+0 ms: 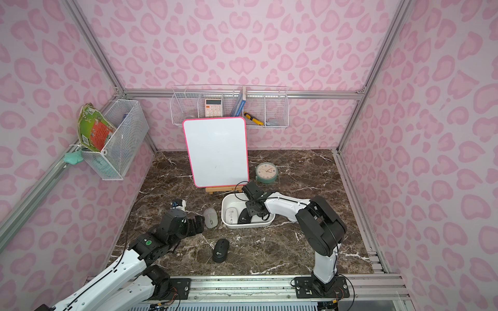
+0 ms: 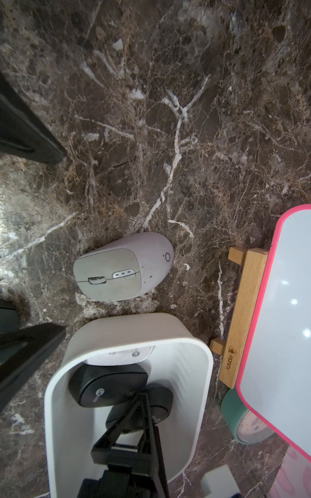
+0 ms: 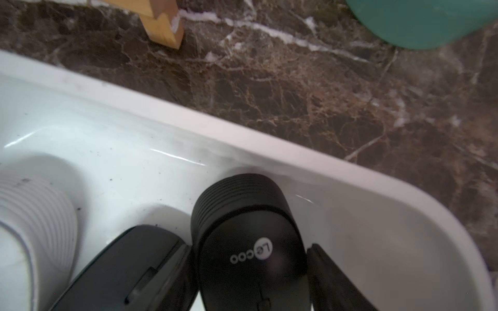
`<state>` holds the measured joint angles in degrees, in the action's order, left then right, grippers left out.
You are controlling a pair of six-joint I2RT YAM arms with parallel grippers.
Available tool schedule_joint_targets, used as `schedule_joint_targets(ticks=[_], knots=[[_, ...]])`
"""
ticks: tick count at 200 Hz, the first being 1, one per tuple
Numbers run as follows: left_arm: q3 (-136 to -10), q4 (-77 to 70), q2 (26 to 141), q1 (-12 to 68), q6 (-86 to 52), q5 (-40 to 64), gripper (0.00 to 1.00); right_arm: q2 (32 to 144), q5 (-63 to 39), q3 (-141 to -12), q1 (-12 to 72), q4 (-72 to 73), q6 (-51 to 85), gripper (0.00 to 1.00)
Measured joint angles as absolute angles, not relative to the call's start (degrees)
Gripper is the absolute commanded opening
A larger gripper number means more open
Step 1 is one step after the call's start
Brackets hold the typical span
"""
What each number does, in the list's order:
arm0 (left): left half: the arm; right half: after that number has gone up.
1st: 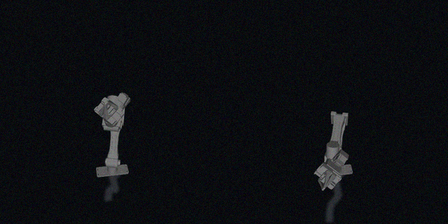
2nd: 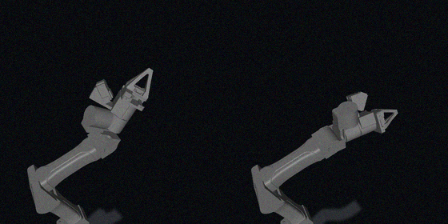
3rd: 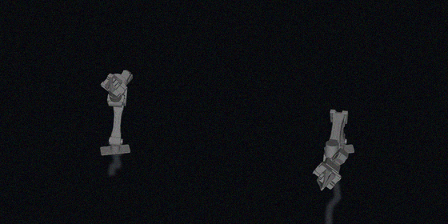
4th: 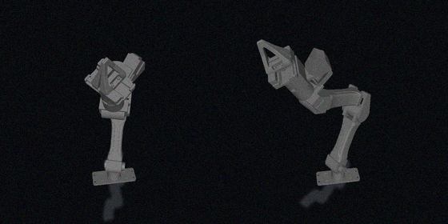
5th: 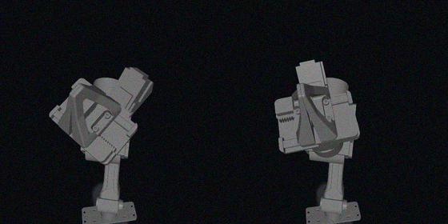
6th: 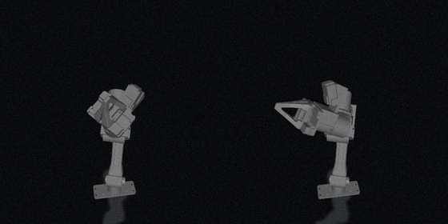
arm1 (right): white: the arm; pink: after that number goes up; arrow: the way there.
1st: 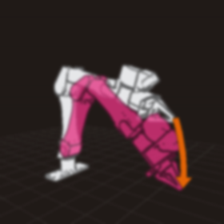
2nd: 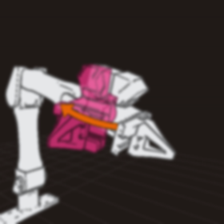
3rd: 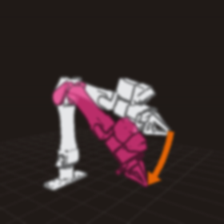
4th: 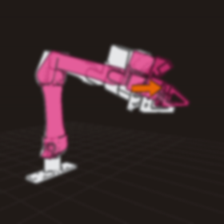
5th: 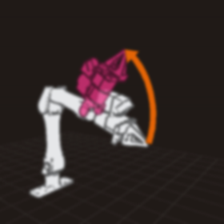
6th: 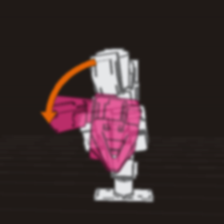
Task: Take out the mouse from the storage box
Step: Pick up the mouse from the storage box.
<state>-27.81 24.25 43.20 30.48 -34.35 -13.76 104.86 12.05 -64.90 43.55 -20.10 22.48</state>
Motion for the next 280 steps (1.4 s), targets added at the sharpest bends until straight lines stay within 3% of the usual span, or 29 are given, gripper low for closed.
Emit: schedule_joint_targets(ticks=[50,126,194,280], knots=[[-27.8,24.3,43.4,30.5,-34.3,-13.8,0.97,105.4,10.5,-63.4,42.0,-18.3,22.0,0.76],[-27.9,24.2,43.8,30.5,-34.6,-13.5,0.97,106.0,8.6,-64.0,42.2,-17.0,21.3,0.49],[-29.0,23.7,45.7,30.5,-35.5,-11.9,0.97,98.7,9.8,-64.1,43.5,-20.2,21.3,0.46],[-31.7,23.9,49.3,30.5,-36.7,-9.2,0.97,78.3,12.8,-58.9,44.9,-29.3,24.4,0.44]])
